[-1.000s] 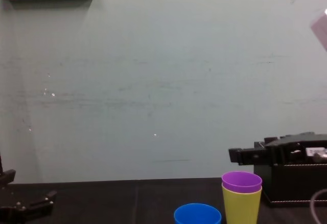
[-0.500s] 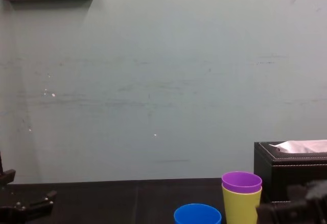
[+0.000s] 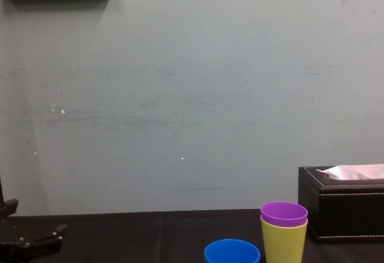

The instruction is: Stack the three plastic cups sequentially using one hand.

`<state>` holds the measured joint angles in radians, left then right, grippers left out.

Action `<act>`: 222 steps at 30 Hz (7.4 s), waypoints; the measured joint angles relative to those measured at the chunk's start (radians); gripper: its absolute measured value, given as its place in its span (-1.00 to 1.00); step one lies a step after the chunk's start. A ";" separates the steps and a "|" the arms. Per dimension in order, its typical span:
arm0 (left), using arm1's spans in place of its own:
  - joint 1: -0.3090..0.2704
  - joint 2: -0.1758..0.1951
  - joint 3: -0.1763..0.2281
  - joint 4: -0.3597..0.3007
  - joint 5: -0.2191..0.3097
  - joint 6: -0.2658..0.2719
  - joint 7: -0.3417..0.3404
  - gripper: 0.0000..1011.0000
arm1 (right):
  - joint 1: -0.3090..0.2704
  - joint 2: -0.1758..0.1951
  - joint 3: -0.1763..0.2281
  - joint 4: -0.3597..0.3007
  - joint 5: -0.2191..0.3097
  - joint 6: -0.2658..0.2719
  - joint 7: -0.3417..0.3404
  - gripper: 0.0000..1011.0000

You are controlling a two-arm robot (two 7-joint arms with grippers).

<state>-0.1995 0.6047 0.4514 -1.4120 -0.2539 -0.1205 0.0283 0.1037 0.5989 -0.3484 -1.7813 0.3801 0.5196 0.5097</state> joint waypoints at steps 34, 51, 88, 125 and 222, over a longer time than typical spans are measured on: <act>0.000 0.000 0.000 0.000 0.000 0.000 0.000 0.98 | 0.117 -0.098 -0.127 0.141 -0.019 -0.071 -0.091 0.98; 0.000 0.000 0.000 0.000 0.000 0.000 0.000 0.98 | 0.162 -0.144 -0.163 0.213 -0.067 -0.110 -0.104 0.98; 0.000 0.000 0.000 0.000 0.000 0.000 0.000 0.98 | 0.171 -0.215 -0.145 0.269 -0.125 -0.129 -0.115 0.98; 0.000 0.000 0.000 0.000 0.000 0.000 0.000 0.98 | 0.205 -0.265 -0.138 0.334 -0.167 -0.127 -0.120 0.98; 0.000 0.000 0.000 0.000 0.000 0.000 0.000 0.98 | 0.216 -0.337 -0.118 0.401 -0.211 -0.189 -0.138 0.42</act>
<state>-0.1995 0.6047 0.4514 -1.4120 -0.2539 -0.1205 0.0283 0.3197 0.2623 -0.4666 -1.3808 0.1687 0.3309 0.3716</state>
